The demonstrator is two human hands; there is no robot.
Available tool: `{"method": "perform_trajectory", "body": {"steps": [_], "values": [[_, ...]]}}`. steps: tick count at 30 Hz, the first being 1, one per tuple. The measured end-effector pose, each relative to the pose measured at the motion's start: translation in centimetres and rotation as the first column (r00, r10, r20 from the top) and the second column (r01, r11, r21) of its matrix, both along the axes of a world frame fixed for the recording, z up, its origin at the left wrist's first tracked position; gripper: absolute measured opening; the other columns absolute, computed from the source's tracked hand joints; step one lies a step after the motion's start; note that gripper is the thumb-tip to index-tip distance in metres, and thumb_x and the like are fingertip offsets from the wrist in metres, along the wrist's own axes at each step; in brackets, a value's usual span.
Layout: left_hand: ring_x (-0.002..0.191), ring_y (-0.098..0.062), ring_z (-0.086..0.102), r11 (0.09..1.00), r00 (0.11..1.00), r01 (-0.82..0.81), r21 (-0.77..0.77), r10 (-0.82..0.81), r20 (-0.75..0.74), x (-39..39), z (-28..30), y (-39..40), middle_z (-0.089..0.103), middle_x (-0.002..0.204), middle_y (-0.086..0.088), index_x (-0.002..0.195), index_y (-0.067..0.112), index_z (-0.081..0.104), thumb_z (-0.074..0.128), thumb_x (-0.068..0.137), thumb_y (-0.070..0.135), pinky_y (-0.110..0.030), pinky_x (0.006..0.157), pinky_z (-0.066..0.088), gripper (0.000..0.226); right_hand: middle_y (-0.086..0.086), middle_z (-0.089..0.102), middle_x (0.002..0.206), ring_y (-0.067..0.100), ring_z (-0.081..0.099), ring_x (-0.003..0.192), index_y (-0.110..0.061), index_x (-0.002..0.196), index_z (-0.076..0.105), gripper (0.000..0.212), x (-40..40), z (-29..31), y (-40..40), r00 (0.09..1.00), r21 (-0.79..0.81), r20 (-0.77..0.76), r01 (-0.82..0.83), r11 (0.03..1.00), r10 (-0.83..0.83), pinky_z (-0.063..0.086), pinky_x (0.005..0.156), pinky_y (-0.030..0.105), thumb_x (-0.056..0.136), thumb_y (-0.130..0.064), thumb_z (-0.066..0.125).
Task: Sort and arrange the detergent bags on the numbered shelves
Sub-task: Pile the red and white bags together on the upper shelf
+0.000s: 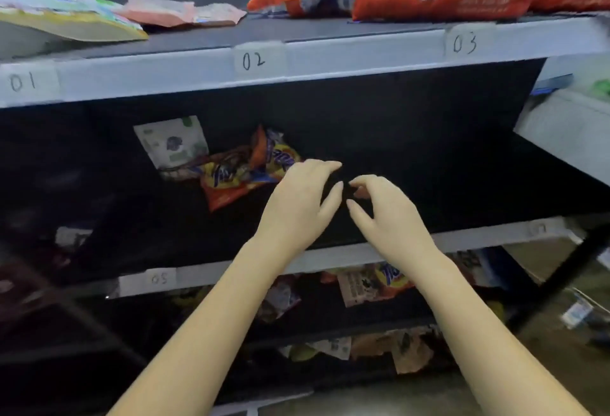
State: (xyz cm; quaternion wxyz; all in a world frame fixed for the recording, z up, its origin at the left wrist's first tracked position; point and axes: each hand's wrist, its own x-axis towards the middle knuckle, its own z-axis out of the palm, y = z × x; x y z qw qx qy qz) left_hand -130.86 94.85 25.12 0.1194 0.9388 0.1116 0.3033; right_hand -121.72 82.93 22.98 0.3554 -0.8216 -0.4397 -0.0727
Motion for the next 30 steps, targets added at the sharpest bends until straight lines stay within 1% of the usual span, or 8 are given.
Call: {"method": "perform_trajectory", "body": {"steps": [5,10,13,16,18,20,24,30], "values": [[0.120,-0.022,0.047,0.959,0.943,-0.244,-0.148,0.199,-0.267,-3.2,-7.0,6.8,0.054,0.129,-0.005,0.133,0.015,0.051,0.044,0.098,0.030,-0.029,0.098,0.036,0.038,0.006,0.059,0.116,0.019,0.055,0.106,-0.012,0.126,0.051,0.034,-0.1,-5.4,5.1,0.996,-0.269,-0.087,-0.050,0.962,0.028,0.043,0.085,0.028,0.095,-0.027,0.049],[0.128,-0.026,0.040,0.847,0.847,-0.462,-0.261,0.334,-0.414,-3.5,-10.9,14.8,0.047,0.137,-0.008,0.134,0.017,0.049,0.043,0.099,0.028,-0.032,0.100,0.036,0.038,0.005,0.059,0.124,0.021,0.056,0.112,-0.014,0.125,0.053,0.033,1.5,-7.4,12.3,0.962,-0.343,-0.256,-0.179,0.922,0.092,0.044,0.088,0.027,0.094,-0.022,0.050],[0.121,-0.032,0.045,0.777,0.817,-0.553,-0.301,0.435,-0.379,-2.9,-12.6,19.8,0.053,0.129,-0.014,0.127,0.011,0.054,0.045,0.097,0.025,-0.036,0.100,0.037,0.034,0.003,0.058,0.126,0.018,0.054,0.116,-0.013,0.128,0.053,0.034,2.3,-8.6,17.8,0.917,-0.341,-0.379,-0.260,0.904,0.121,0.040,0.089,0.024,0.096,-0.023,0.048],[0.109,-0.034,0.055,0.669,0.782,-0.622,-0.406,0.506,-0.364,-1.6,-13.9,24.4,0.061,0.115,-0.017,0.117,0.004,0.059,0.046,0.096,0.026,-0.037,0.090,0.043,0.033,0.012,0.058,0.127,0.026,0.053,0.119,-0.005,0.126,0.055,0.034,3.5,-10.0,23.0,0.907,-0.327,-0.396,-0.283,0.902,0.141,0.038,0.092,0.027,0.096,-0.019,0.049],[0.109,-0.034,0.056,0.554,0.760,-0.648,-0.523,0.516,-0.396,-0.3,-14.2,26.9,0.061,0.118,-0.017,0.121,0.005,0.057,0.045,0.096,0.034,-0.034,0.084,0.042,0.040,0.016,0.059,0.124,0.031,0.055,0.115,0.000,0.122,0.056,0.032,4.3,-10.7,25.8,0.910,-0.347,-0.398,-0.266,0.899,0.116,0.042,0.091,0.032,0.095,-0.016,0.047],[0.115,-0.034,0.054,0.450,0.742,-0.654,-0.608,0.539,-0.399,1.3,-14.2,29.1,0.056,0.127,-0.018,0.128,0.003,0.052,0.044,0.097,0.039,-0.033,0.087,0.041,0.048,0.015,0.063,0.109,0.030,0.060,0.104,0.001,0.112,0.060,0.027,5.3,-11.4,28.1,0.911,-0.305,-0.399,-0.242,0.921,0.108,0.045,0.076,0.030,0.094,-0.013,0.047],[0.116,-0.032,0.054,0.251,0.710,-0.615,-0.748,0.589,-0.386,3.8,-13.6,32.0,0.054,0.130,-0.016,0.130,0.001,0.050,0.052,0.094,0.040,-0.030,0.084,0.043,0.053,0.008,0.059,0.085,0.024,0.060,0.086,0.001,0.089,0.060,0.016,6.2,-12.9,30.4,0.917,-0.204,-0.390,-0.177,0.963,0.086,0.034,0.063,0.023,0.091,-0.008,0.046],[0.115,-0.029,0.056,0.206,0.819,-0.433,-0.878,0.497,-0.287,3.3,-14.1,32.4,0.055,0.131,-0.015,0.132,0.006,0.051,0.053,0.096,0.027,-0.032,0.089,0.046,0.042,0.005,0.057,0.085,0.012,0.053,0.075,0.001,0.096,0.060,0.016,6.3,-13.5,30.0,0.873,-0.061,-0.473,-0.168,0.984,0.120,0.034,0.057,0.015,0.092,-0.006,0.046]]}}
